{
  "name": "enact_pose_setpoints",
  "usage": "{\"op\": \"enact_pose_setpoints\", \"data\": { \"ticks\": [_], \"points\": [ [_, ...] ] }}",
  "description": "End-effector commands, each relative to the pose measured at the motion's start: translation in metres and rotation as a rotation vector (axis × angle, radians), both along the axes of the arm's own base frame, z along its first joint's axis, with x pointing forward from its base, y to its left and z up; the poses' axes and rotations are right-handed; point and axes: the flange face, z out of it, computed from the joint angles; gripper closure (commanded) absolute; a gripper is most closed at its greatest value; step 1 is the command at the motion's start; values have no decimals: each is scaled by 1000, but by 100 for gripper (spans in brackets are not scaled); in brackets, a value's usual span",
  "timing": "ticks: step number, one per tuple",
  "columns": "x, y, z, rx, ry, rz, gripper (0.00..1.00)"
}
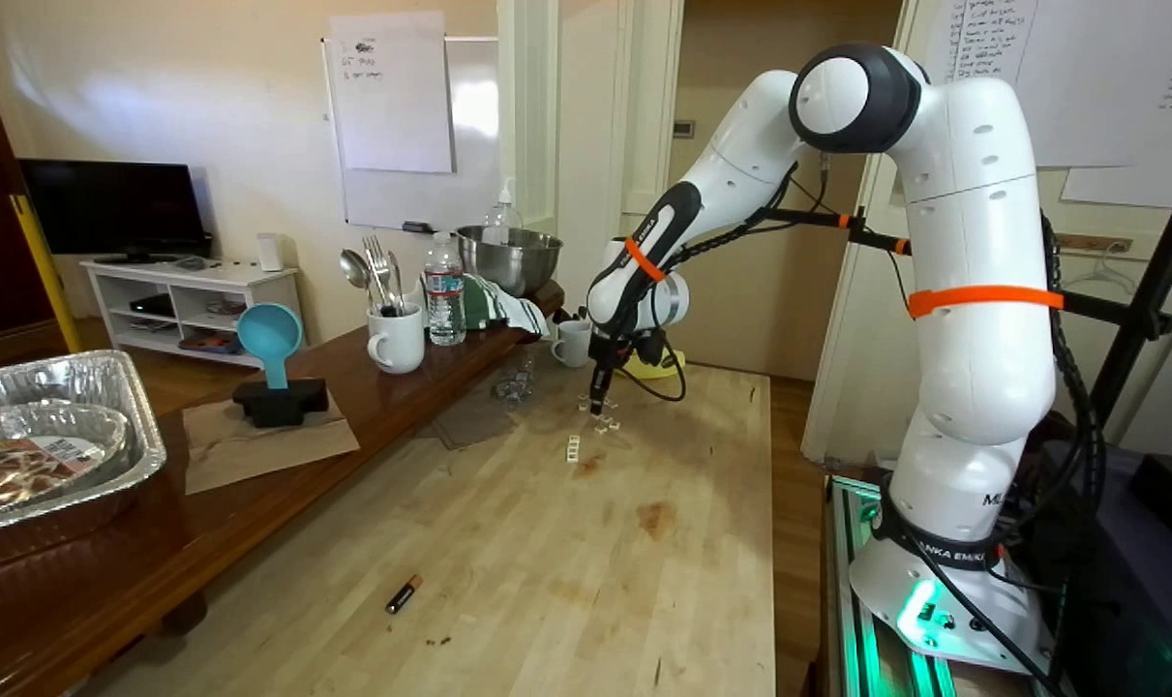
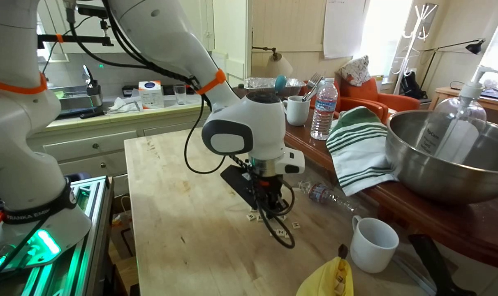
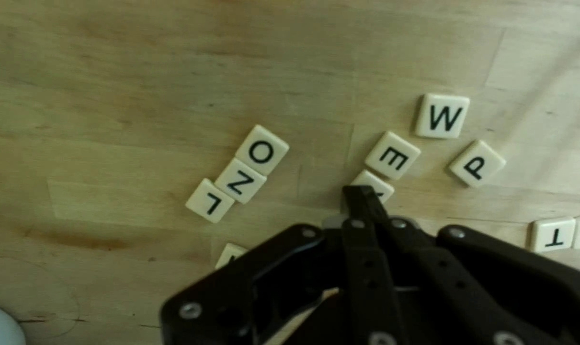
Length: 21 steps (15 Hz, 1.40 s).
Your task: Create the word 'Rusty' using the tiles.
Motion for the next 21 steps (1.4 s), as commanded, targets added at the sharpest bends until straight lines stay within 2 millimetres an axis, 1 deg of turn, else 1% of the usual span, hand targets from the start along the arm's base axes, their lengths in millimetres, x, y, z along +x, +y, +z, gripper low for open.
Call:
{"op": "enact_pose_setpoints", "data": {
  "ticks": [1, 6, 16, 21],
  "points": [
    [0, 17, -12, 16, 38, -88, 100],
    [4, 32, -13, 38, 38, -168, 100],
    [7, 60, -13, 68, 56, -339, 100],
    [6, 70, -12, 87, 81, -419, 100]
  ]
}}
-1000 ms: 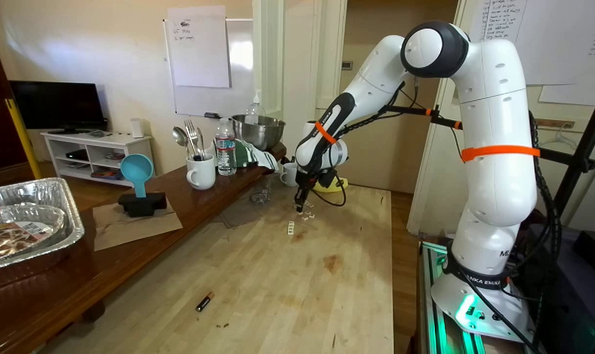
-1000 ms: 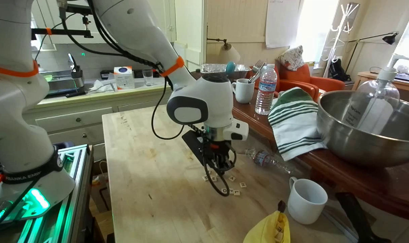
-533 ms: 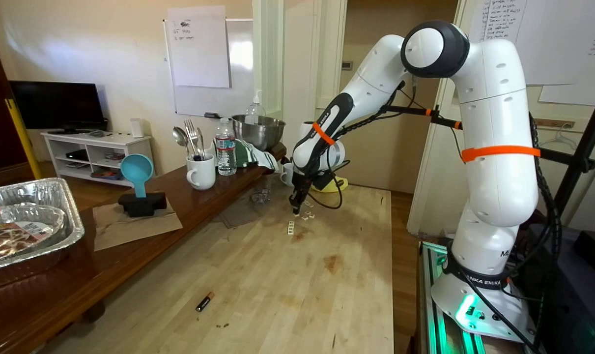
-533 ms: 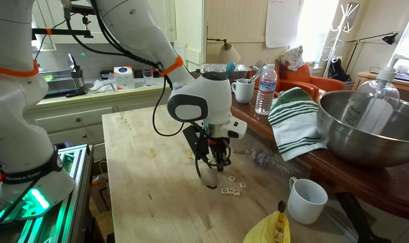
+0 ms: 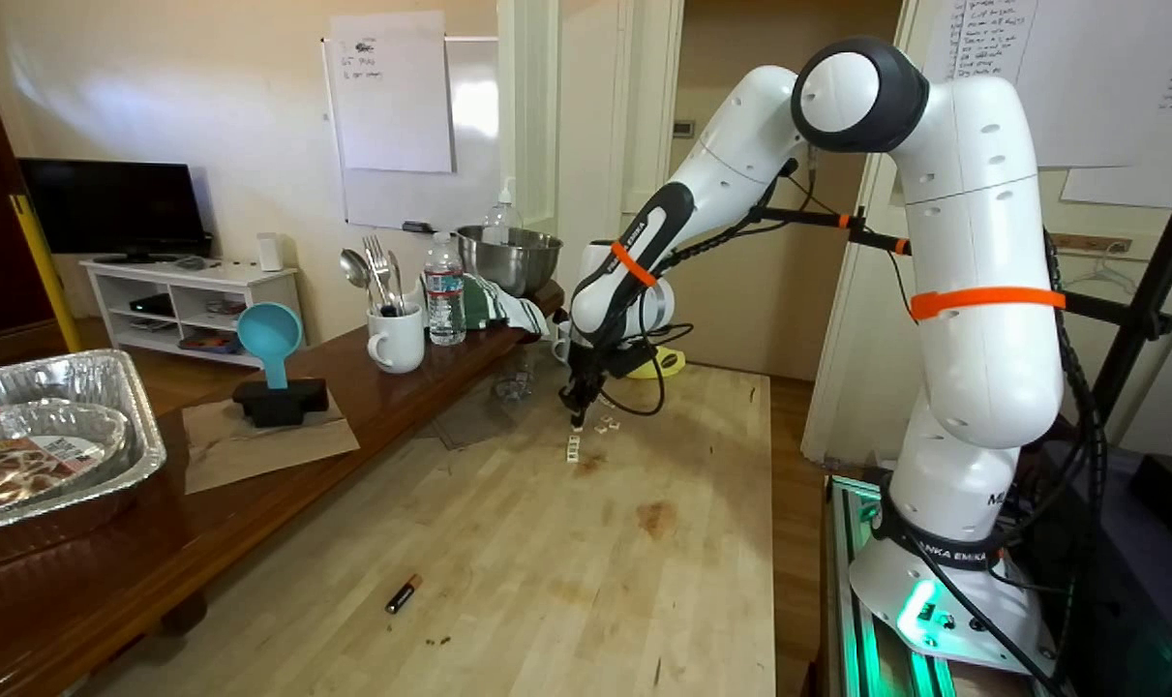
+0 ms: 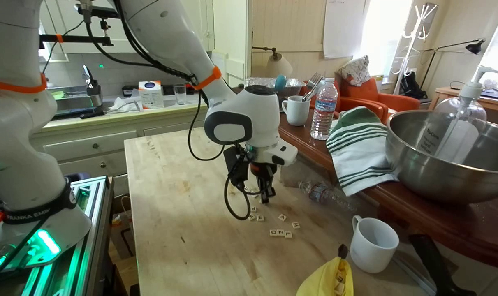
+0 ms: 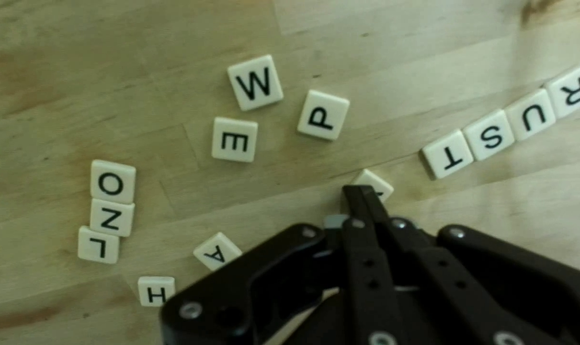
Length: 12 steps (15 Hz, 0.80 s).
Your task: Create the word 'Rusty' using the tiles.
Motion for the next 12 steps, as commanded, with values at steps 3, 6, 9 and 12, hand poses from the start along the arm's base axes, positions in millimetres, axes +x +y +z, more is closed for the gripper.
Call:
{"op": "enact_pose_setpoints", "data": {
  "ticks": [3, 6, 9, 12],
  "points": [
    [-14, 19, -11, 42, 82, -93, 100],
    [-12, 21, -11, 46, 68, -142, 100],
    [-11, 21, -11, 53, 64, -194, 100],
    [-11, 21, -12, 58, 63, -238, 100]
  ]
}}
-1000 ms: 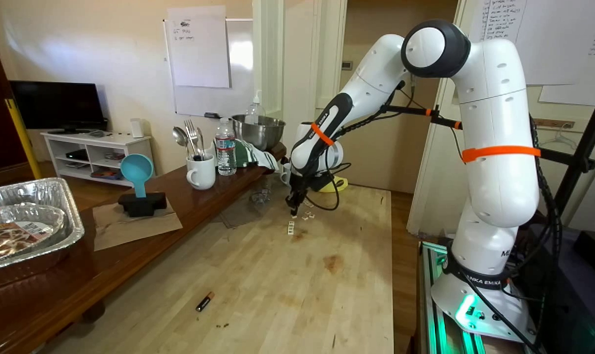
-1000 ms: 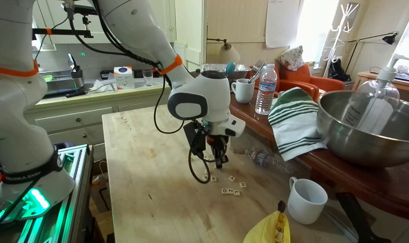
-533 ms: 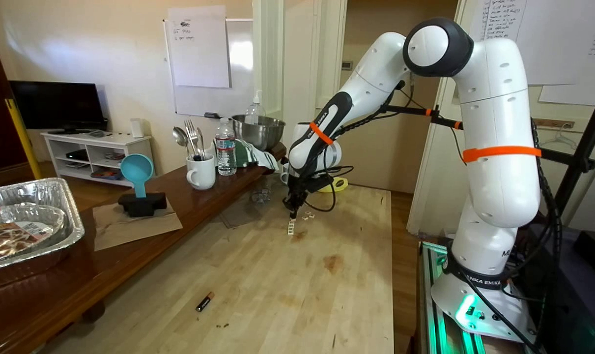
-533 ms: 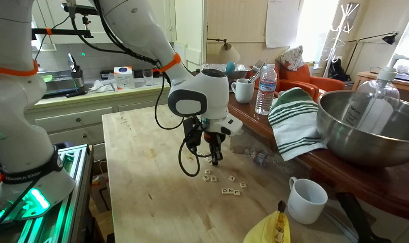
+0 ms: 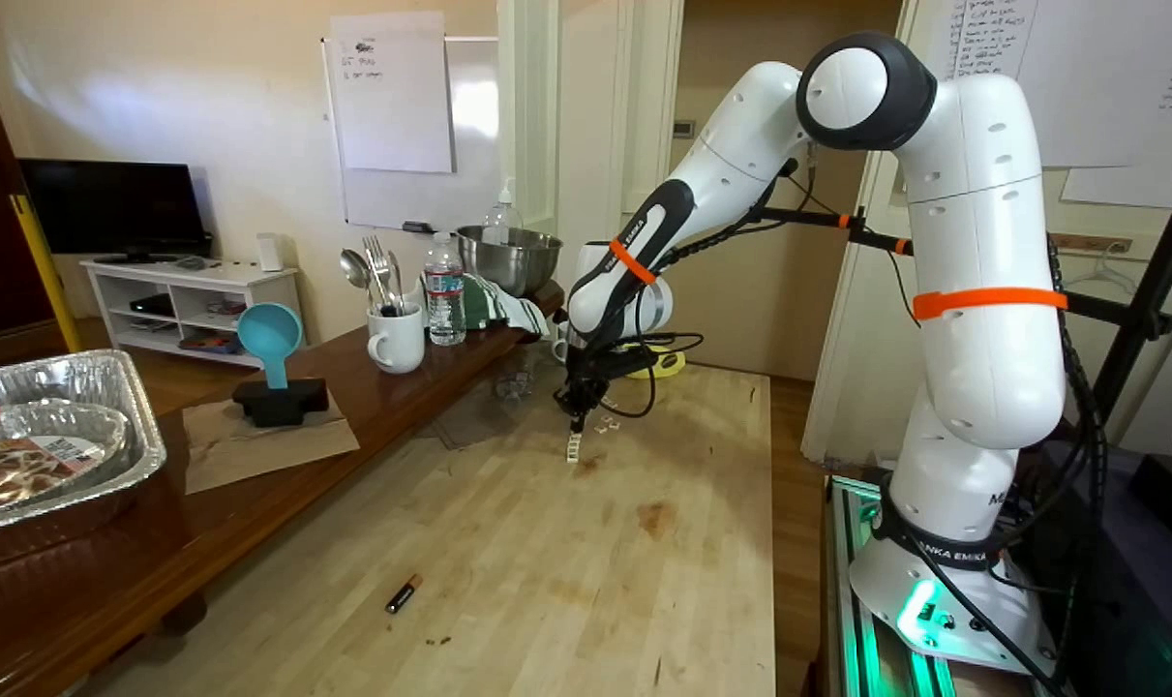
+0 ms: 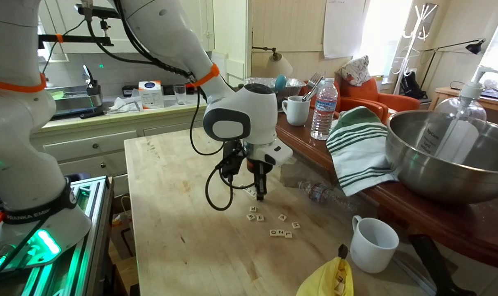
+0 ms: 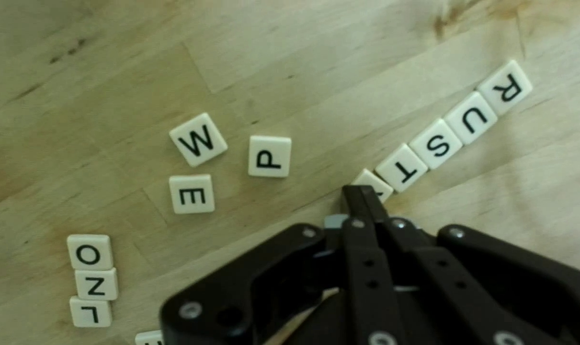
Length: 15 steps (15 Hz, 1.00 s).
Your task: Create the word 'Rusty' using the tiles.
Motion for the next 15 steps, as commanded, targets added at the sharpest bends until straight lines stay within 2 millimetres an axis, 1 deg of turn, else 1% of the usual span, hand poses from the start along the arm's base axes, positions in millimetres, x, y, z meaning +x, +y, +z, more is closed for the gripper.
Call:
{"op": "enact_pose_setpoints", "data": {
  "ticks": [1, 5, 15],
  "points": [
    [-9, 6, -11, 17, 27, -69, 100],
    [-8, 7, -12, 24, 29, -110, 100],
    [-8, 10, -12, 21, 33, -144, 100]
  ]
}}
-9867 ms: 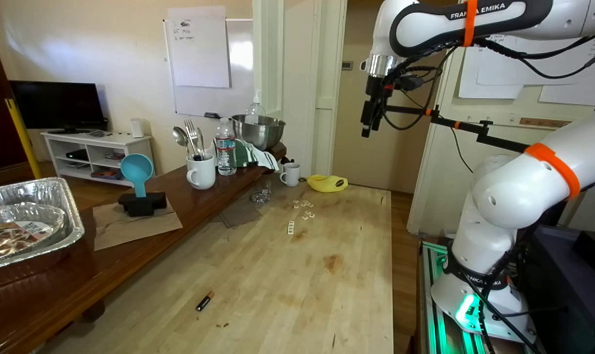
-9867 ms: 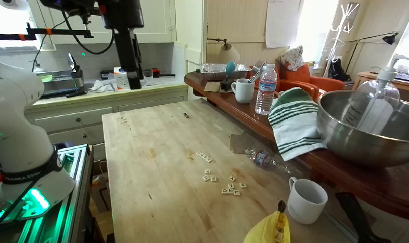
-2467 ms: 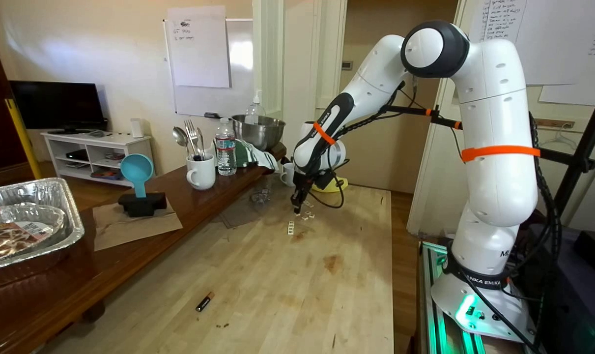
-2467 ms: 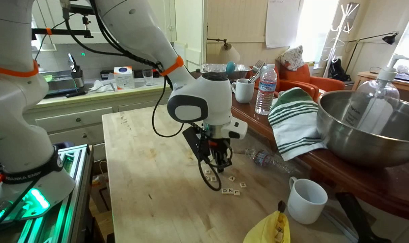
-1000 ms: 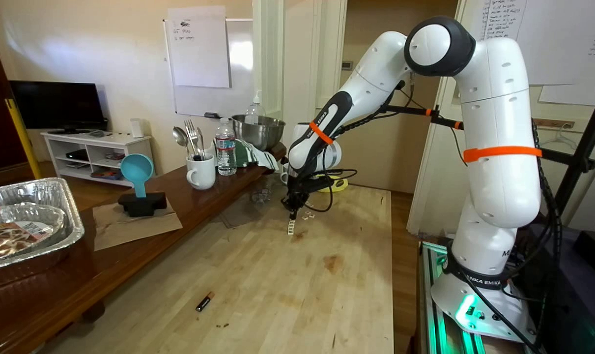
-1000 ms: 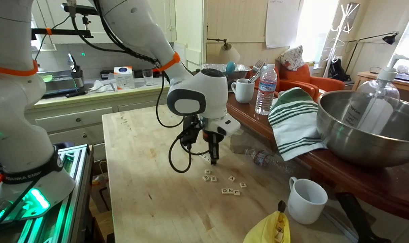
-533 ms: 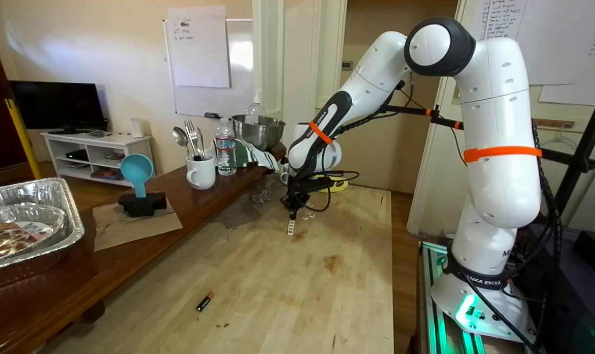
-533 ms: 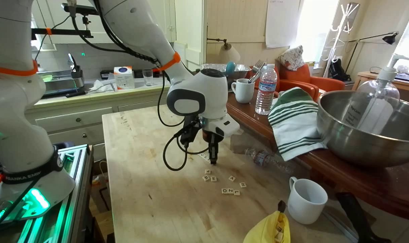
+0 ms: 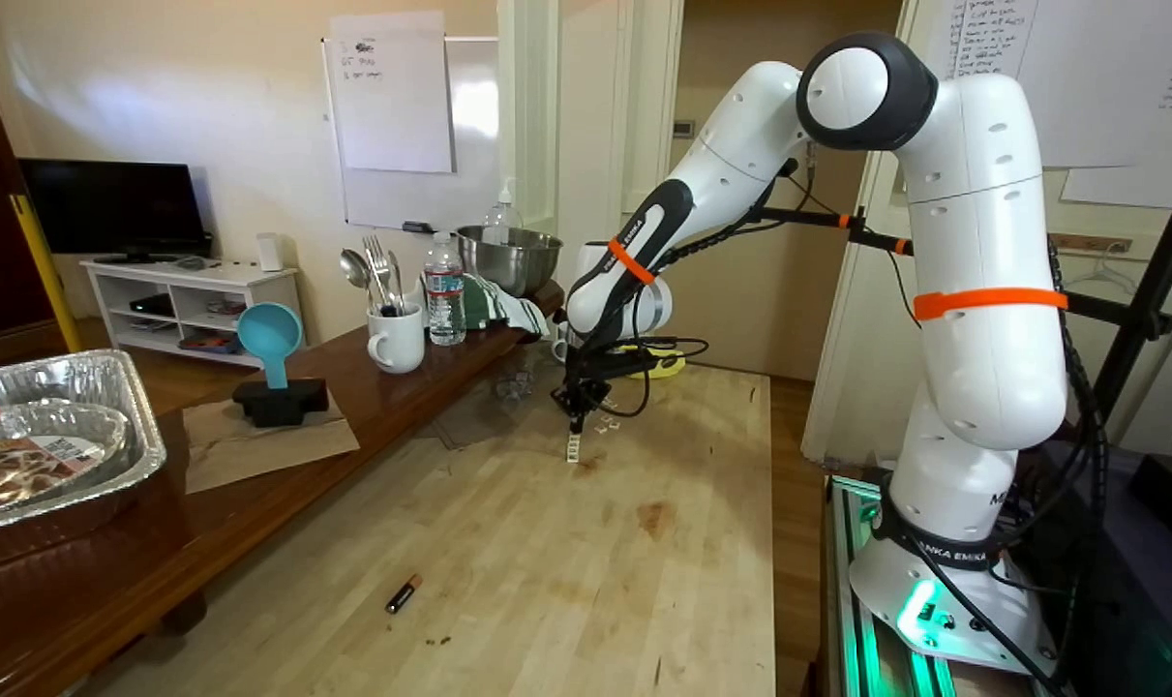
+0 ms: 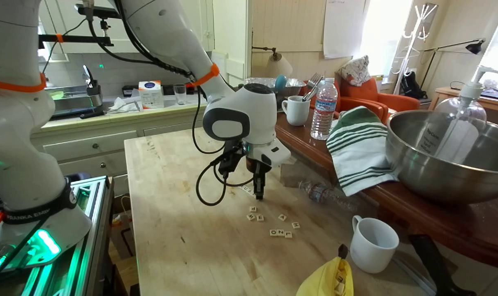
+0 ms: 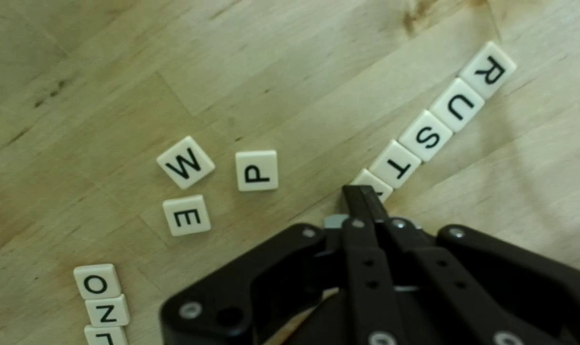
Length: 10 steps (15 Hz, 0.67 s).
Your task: Create the word 'Rusty' using the tiles.
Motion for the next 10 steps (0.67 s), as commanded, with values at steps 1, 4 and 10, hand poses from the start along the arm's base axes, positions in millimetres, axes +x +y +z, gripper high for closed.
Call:
{"op": "enact_pose_setpoints", "data": {
  "ticks": [1, 4, 10],
  "points": [
    [-7, 5, -10, 9, 24, -27, 100],
    [-6, 2, 1, 8, -3, -23, 100],
    [-9, 1, 15, 20, -32, -26, 100]
  ]
}}
